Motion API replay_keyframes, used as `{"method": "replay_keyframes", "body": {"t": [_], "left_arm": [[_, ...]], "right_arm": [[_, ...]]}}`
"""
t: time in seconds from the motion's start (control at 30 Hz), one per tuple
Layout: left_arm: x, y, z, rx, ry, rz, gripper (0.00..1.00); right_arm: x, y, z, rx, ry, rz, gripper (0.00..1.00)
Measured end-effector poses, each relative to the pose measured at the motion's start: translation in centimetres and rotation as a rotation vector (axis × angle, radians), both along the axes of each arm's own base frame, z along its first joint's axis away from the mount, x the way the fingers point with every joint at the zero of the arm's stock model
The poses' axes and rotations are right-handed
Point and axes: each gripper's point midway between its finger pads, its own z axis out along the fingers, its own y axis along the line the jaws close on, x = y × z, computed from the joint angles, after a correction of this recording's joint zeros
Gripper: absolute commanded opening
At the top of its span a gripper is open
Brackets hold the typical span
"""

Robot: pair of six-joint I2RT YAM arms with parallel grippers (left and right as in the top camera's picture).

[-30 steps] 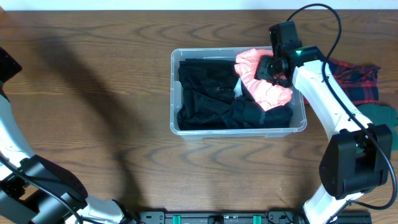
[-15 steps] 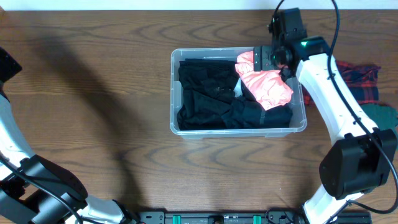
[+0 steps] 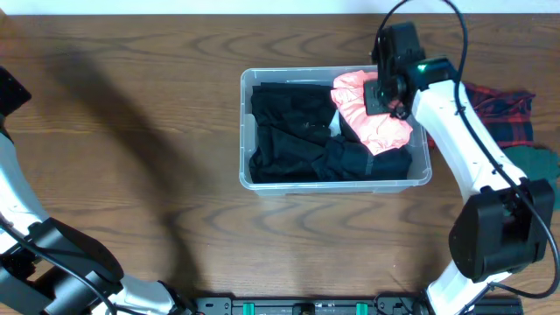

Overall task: Pack container
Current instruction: 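Lower the pink garment into the bin's right side and release it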

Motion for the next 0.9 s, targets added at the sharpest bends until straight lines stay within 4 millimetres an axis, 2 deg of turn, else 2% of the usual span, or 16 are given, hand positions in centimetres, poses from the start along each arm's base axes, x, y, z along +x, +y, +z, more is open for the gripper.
{"method": "replay_keyframes", "body": {"t": [0.1, 0.27, 0.53, 0.77, 0.9], "left_arm": [[0.0, 0.0, 0.0, 0.000, 0.000, 0.000, 0.98], [0.0, 0.0, 0.0, 0.000, 0.000, 0.000, 0.98], [0.0, 0.0, 0.0, 0.000, 0.000, 0.000, 0.98], [0.0, 0.0, 0.0, 0.000, 0.000, 0.000, 0.98], [0.0, 0.0, 0.0, 0.000, 0.000, 0.000, 0.98]], "right_arm": [[-0.7, 0.0, -3.1, 0.007, 0.011, 0.004, 0.11], [-1.1, -0.1, -5.7, 0.012, -0.010, 0.004, 0.08], [-1.4, -0.1, -4.9, 0.012, 0.002, 0.005, 0.08], [-1.9, 0.2, -1.2, 0.021, 0.064, 0.014, 0.09], [-4.0, 0.5, -0.6, 0.044, 0.146, 0.026, 0.09]]}}
